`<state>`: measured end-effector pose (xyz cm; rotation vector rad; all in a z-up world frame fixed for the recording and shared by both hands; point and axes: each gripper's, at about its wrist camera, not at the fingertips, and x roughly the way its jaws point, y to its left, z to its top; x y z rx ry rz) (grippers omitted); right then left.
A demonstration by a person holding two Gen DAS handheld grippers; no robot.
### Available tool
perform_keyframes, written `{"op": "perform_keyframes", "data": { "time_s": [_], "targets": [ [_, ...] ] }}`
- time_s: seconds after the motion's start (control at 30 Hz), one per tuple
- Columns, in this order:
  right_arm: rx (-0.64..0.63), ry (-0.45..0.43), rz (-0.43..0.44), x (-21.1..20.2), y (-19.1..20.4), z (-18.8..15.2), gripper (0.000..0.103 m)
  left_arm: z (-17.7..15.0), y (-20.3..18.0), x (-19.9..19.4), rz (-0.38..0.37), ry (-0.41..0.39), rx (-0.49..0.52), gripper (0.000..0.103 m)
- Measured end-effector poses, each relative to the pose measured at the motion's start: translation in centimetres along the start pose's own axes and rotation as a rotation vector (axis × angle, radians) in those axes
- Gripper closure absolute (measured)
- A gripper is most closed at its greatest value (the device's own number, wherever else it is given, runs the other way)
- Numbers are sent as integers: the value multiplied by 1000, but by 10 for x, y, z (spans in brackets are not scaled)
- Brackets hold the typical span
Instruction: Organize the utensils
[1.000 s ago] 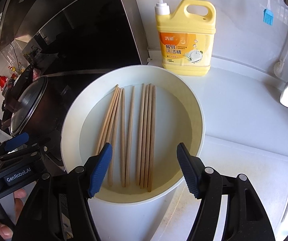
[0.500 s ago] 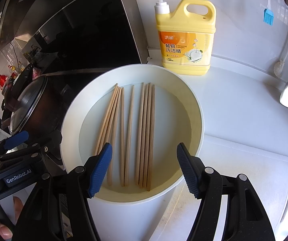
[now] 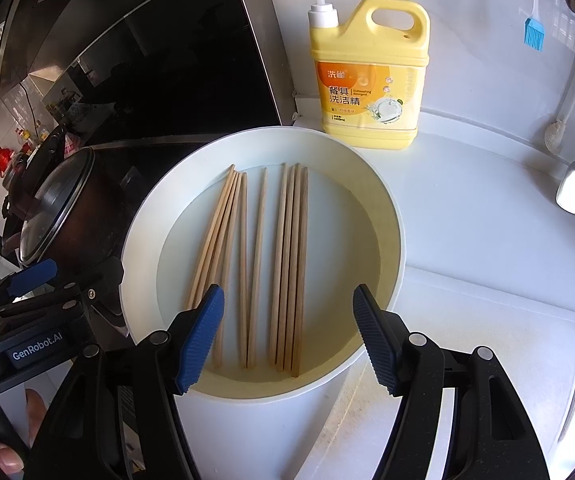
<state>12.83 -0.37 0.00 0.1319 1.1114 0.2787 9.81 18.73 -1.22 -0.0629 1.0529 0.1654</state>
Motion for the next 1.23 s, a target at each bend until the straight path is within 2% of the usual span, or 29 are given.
{"op": "perform_keyframes", "data": {
  "time_s": [1.23],
  "targets": [
    [5, 5, -7, 0, 4, -5, 39, -3, 0, 1, -5, 19, -4, 6]
  ]
}}
